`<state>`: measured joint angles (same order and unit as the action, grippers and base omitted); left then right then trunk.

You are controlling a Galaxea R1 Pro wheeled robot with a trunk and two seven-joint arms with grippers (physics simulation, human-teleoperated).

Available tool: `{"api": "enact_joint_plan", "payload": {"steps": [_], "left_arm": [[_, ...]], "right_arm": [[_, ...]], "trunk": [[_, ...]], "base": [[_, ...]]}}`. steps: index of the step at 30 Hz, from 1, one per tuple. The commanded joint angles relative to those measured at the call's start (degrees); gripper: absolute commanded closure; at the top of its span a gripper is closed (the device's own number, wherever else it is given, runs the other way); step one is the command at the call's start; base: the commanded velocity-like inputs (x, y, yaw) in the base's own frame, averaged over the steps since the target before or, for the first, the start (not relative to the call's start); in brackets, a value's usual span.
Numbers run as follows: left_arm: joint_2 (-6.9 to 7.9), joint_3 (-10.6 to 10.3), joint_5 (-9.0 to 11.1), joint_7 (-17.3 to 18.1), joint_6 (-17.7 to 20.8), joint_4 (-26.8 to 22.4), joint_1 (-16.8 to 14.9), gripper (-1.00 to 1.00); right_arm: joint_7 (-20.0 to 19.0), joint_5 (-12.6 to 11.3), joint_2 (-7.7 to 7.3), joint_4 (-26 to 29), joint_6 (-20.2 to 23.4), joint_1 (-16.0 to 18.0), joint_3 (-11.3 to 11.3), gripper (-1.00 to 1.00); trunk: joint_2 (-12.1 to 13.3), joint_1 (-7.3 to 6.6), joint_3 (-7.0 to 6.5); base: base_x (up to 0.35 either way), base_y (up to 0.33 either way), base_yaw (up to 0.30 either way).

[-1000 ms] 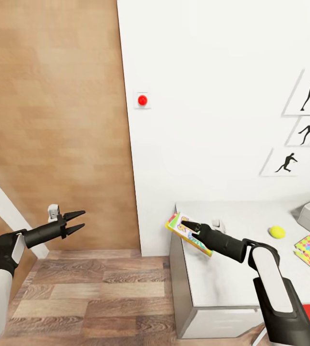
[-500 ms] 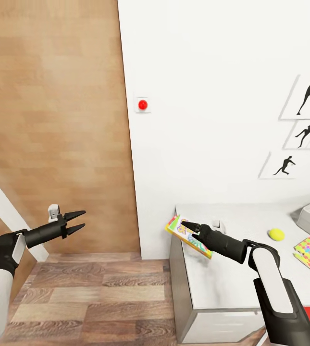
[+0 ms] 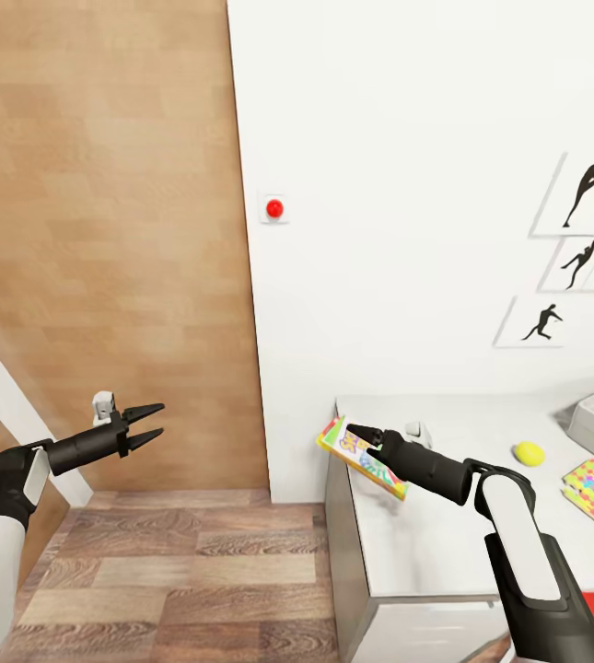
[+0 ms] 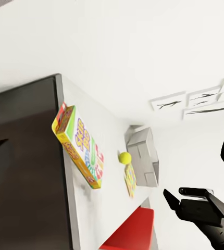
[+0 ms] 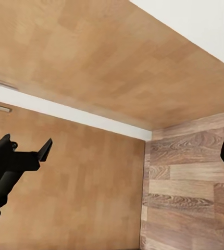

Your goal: Put all the toys in the child's room - the three board games (two on the bed and one on the table), the two jigsaw puzzles on the table, and the tennis ball on the table - inside the toy box on the table in the child's room.

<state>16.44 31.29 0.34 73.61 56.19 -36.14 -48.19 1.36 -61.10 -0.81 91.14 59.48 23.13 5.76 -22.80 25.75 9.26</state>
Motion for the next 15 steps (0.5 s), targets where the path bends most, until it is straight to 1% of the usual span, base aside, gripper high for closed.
{"api": "enact_joint_plan", "payload": {"steps": [1,15], "left_arm": [[-0.01,0.08,0.02,0.14,0.58,0.01,-0.06,-1.00],[0.02,0.08,0.02,0.15,0.58,0.01,-0.06,-1.00]], "right_arm": [[0.14,-0.16,-0.02,0.02,0.27,0.06,0.05,-1.00],[0.20,-0.16,0.17,-0.08,0.16,-0.27,0.04,-1.00]], "trunk": [[-0.12,0.04,0.03],[-0.12,0.04,-1.21]], "base": [[0.000,0.000,0.049],[0.000,0.000,0.067]]}}
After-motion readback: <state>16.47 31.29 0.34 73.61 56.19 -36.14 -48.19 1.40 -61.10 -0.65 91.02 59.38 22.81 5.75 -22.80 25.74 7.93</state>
